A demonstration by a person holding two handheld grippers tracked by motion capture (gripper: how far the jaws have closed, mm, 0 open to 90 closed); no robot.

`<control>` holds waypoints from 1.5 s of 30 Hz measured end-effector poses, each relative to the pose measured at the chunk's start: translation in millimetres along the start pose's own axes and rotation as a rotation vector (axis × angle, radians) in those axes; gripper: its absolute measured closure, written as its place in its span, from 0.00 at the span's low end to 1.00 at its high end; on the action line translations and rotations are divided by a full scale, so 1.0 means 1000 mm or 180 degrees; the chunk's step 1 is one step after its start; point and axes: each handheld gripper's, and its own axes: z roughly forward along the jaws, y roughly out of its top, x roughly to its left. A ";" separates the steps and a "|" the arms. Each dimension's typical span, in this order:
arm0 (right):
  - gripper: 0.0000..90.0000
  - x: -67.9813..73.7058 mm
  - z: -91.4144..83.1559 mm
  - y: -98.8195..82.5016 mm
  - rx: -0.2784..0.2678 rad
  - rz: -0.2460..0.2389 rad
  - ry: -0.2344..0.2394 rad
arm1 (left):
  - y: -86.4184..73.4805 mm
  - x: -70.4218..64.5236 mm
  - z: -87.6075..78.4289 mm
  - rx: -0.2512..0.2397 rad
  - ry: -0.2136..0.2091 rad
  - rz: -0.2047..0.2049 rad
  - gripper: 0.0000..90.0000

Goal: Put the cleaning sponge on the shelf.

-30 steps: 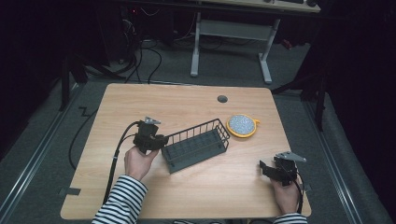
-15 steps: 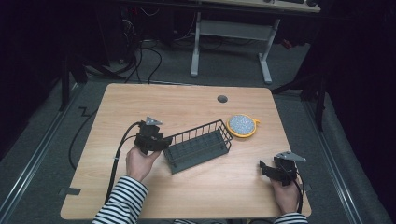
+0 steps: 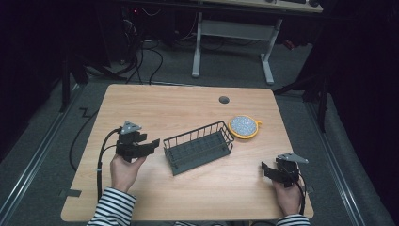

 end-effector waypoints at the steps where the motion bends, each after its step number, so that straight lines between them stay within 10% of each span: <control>1: 0.37 0.000 0.000 0.000 -0.0003 0.0008 0.0001 | -0.005 0.005 -0.002 -0.0014 0.0023 -0.0057 0.46; 14: 0.37 0.000 0.000 0.000 -0.0001 -0.0011 0.0011 | -0.063 0.035 0.013 0.0149 0.0297 -0.0423 0.46; 32: 0.43 0.002 -0.001 0.002 0.0059 -0.0037 0.0059 | -0.082 0.037 0.039 0.0291 0.0719 -0.0122 0.43; 45: 0.50 0.006 -0.007 0.027 0.0036 0.0036 0.0413 | -0.088 0.032 0.041 0.0188 0.0805 0.0076 0.41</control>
